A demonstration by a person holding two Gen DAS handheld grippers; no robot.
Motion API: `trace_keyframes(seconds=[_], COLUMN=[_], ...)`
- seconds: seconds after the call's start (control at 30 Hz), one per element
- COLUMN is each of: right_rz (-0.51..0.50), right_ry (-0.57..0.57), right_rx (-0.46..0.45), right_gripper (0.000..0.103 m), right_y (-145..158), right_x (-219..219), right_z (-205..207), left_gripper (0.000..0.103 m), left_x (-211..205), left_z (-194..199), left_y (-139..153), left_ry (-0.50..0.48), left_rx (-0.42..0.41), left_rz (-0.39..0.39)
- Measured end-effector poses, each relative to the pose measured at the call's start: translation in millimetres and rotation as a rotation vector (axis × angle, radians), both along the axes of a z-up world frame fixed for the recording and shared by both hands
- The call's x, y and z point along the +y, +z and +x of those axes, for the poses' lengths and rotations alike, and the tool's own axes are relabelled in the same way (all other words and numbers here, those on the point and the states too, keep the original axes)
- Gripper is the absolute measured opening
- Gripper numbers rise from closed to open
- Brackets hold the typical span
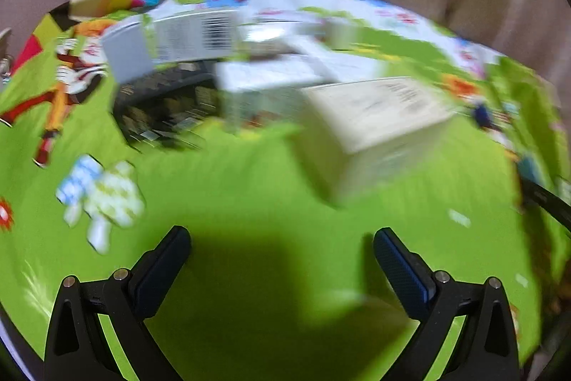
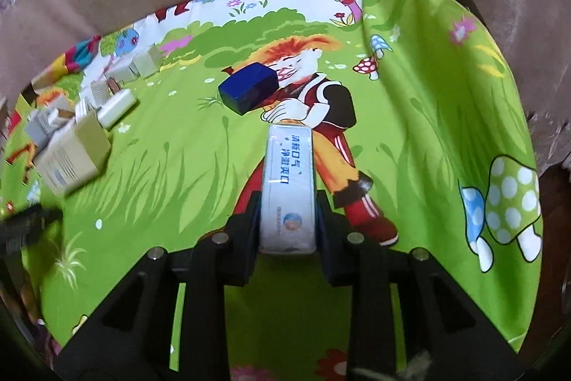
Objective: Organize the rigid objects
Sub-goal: 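Grasp the small white box with the right gripper while the left gripper grasps the blue box, then lift both held boxes and carry them toward the purple-rimmed storage box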
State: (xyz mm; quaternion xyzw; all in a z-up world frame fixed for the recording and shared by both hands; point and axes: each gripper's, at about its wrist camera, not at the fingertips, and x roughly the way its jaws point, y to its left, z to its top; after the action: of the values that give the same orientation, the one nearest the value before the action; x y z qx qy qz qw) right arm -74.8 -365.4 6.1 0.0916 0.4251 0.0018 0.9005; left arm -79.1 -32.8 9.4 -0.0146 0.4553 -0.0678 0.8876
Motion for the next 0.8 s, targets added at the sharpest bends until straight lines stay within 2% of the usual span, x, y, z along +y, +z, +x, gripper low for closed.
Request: trace_keyframes(seconds=[0.13,0.23,0.33,0.4,0.47,0.53,0.7,0.77,0.8], right_rz=[-0.016,-0.024,-0.028,-0.027,-0.029,-0.018,-0.170,-0.146,-0.133], right_ry=[-0.003,-0.003,-0.004,-0.016,-0.057,-0.081,-0.052,-0.053,-0.054], right_rx=[0.003,0.004,0.005,0.004,0.006,0.000,-0.003,-0.003,-0.005], right_gripper=[0.033,0.033,0.033,0.033,0.033,0.033,0.033,0.033,0.033], right_y=[0,-1,-1,0,0,-1,-1,-1,-1], right_x=[3,6,5,4,0,-3,21,18,16], right_z=[2,3,2,1,-3,-9,-15,-15,-15], left_gripper=[0.103,0.103,0.103,0.103,0.103,0.103,0.103,0.103,0.096], left_x=[-49,-89,-130,-149,-172,-191,-223,-239,-243], left_z=[-24,-36,-11,18,58,96,114,118,120], left_y=[7,28,40,41,32,22,8,3,-1], left_ry=[-0.137,-0.263,-0.355,-0.367,-0.329,-0.311,-0.391,-0.409,-0.417], left_rx=[0.005,-0.057,-0.080,-0.077,-0.067,-0.055,-0.054,-0.066,-0.060], left_rz=[0.065,0.068,0.086,0.090,0.136,0.144,0.125,0.158,0.167])
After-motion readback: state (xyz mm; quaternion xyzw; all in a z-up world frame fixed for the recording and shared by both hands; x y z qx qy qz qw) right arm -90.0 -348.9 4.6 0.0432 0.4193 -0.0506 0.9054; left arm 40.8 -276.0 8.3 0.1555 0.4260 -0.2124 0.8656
